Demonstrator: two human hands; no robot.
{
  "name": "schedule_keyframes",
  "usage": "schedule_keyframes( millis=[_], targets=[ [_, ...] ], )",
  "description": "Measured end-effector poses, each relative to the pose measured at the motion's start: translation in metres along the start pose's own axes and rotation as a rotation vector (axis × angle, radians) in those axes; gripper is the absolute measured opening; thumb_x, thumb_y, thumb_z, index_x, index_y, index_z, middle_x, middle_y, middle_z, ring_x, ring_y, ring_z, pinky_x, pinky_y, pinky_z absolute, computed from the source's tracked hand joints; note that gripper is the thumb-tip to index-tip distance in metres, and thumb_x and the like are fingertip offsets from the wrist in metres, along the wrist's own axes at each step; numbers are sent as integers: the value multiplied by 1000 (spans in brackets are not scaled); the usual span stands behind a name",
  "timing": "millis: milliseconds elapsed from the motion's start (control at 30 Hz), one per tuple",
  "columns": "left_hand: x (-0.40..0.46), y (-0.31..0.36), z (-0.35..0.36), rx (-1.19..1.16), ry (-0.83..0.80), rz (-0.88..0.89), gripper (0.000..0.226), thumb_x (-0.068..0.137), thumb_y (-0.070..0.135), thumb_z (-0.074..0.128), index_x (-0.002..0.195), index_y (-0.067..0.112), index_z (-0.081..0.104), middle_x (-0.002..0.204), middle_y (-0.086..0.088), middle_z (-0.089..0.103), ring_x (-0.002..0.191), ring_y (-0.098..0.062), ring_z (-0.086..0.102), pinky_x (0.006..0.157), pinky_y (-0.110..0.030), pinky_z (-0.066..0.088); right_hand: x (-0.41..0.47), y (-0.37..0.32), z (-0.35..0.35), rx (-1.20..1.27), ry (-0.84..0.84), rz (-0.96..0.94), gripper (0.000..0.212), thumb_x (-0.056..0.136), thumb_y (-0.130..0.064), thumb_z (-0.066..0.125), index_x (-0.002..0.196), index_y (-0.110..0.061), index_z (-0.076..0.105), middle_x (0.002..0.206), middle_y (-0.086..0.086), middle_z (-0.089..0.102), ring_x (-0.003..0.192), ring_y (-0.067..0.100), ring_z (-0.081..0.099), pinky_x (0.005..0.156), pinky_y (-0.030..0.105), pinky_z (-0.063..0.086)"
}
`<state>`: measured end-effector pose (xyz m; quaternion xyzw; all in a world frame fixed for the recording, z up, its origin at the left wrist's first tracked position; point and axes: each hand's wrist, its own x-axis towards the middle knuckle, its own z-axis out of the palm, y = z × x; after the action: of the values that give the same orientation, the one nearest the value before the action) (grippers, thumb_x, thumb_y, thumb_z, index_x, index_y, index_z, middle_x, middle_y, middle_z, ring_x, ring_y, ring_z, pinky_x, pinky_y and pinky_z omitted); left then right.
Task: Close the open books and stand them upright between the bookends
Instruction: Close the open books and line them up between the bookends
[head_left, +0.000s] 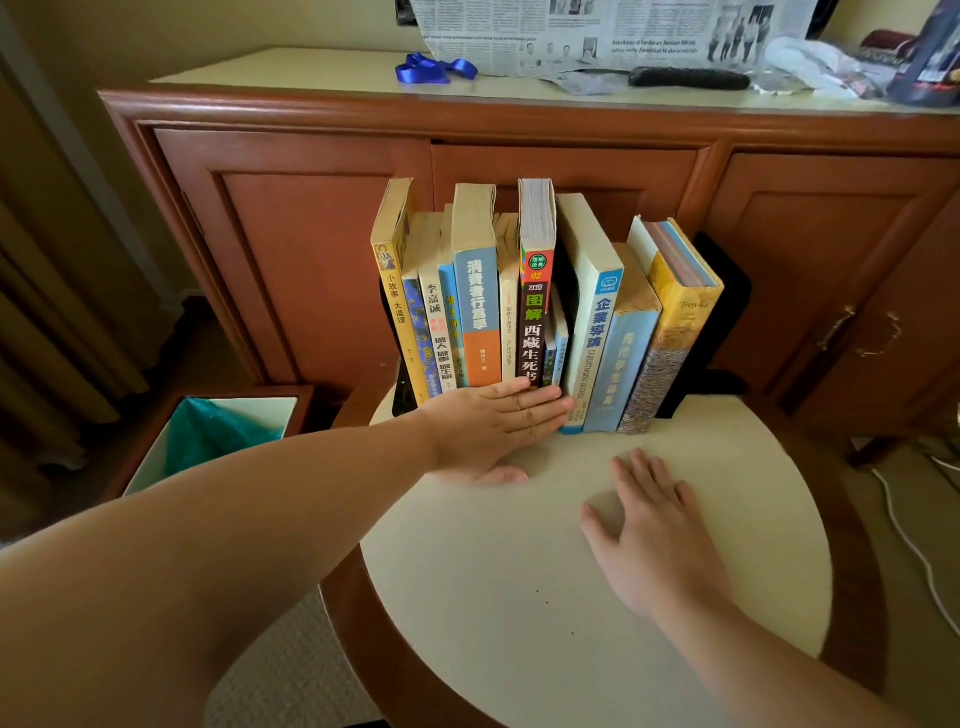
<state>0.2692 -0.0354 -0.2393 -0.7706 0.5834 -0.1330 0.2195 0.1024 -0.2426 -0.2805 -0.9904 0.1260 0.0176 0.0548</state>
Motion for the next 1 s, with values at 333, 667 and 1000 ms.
schedule_keyframes(
  millis=[333, 667, 1000],
  targets=[
    [1, 1, -1, 15, 3, -25, 81, 106, 62, 9, 164, 9, -13, 167, -5, -25, 156, -18, -24, 125, -39, -21, 1, 2, 2, -37, -2, -11, 102, 80, -72, -3, 166, -20, 17, 174, 0, 9, 160, 17, 2, 128, 40, 9],
    [3, 2, 0, 32, -6, -49, 83, 102, 65, 2, 157, 8, -21, 166, -6, -24, 155, -17, -25, 127, -39, -18, 1, 2, 3, -27, 4, -5, 101, 81, -72, 0, 165, -20, 21, 174, 1, 12, 160, 18, 4, 127, 41, 10],
    [3, 1, 2, 63, 12, -37, 85, 103, 64, 3, 164, 6, -9, 174, -10, -12, 159, -20, -17, 128, -41, -16, 1, 2, 2, -25, -15, -5, 104, 79, -73, -4, 166, -20, 14, 174, 0, 4, 160, 16, -2, 129, 40, 6]
  ],
)
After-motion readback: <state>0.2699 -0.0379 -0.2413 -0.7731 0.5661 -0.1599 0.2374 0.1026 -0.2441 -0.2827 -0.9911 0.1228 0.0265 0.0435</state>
